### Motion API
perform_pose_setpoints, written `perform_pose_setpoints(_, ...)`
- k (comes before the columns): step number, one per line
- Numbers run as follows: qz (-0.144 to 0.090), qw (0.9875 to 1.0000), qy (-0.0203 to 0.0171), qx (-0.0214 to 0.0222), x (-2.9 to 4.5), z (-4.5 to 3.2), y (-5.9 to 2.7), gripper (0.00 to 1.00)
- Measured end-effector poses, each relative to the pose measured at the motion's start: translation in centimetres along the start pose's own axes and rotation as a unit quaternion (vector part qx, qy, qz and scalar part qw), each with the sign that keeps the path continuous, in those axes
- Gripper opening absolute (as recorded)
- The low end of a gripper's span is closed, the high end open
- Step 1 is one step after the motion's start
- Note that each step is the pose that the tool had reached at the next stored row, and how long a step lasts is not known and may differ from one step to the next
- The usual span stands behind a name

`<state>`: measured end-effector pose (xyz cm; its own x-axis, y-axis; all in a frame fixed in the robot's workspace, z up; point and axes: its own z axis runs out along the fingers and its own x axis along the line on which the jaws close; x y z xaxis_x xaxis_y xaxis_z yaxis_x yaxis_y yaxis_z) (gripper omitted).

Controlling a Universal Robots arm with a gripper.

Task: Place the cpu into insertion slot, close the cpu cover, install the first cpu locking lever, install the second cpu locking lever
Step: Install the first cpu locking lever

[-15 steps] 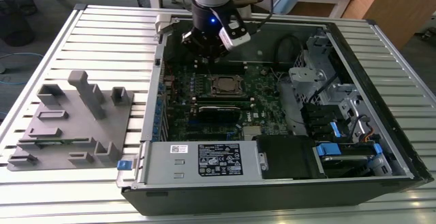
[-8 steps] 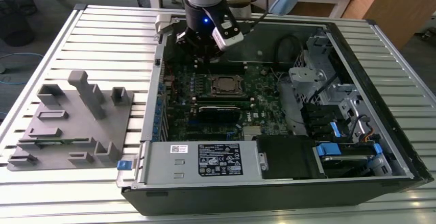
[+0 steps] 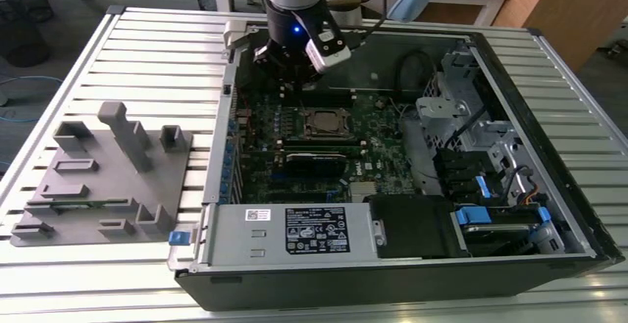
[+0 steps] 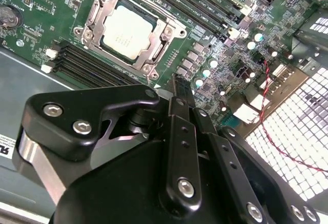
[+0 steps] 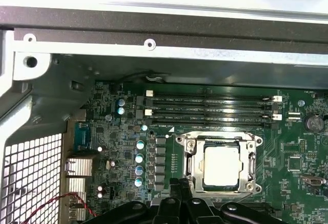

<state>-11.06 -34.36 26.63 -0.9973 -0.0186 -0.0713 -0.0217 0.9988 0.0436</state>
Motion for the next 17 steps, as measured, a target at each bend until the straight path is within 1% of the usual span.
perform_pose_setpoints(3,0.0,1.0,0.0002,-0.0001,0.0,0.0,0.0,0.11)
perform_pose_setpoints(4,0.0,1.0,0.0018,-0.0001,0.0,0.01,0.0,0.11)
perform_pose_setpoints(5,0.0,1.0,0.0052,-0.0001,0.0,0.02,0.0,0.11)
perform_pose_setpoints(6,0.0,0.9999,0.0106,-0.0003,0.0,0.04,0.0,0.11)
perform_pose_setpoints(7,0.001,0.9999,0.0169,-0.0009,0.01,0.07,-0.01,0.11)
perform_pose_setpoints(9,0.001,0.9995,0.0307,-0.0024,0.01,0.1,-0.01,0.11)
perform_pose_setpoints(10,0.002,0.9993,0.0366,-0.0032,0.01,0.12,-0.01,0.11)
perform_pose_setpoints(11,0.002,0.9993,0.0383,-0.0032,0.01,0.11,-0.01,0.11)
perform_pose_setpoints(16,0.002,0.9993,0.0383,-0.0034,0.01,0.12,-0.01,0.11)
perform_pose_setpoints(17,0.002,0.9993,0.0378,-0.0069,0.0,0.13,-0.01,0.11)
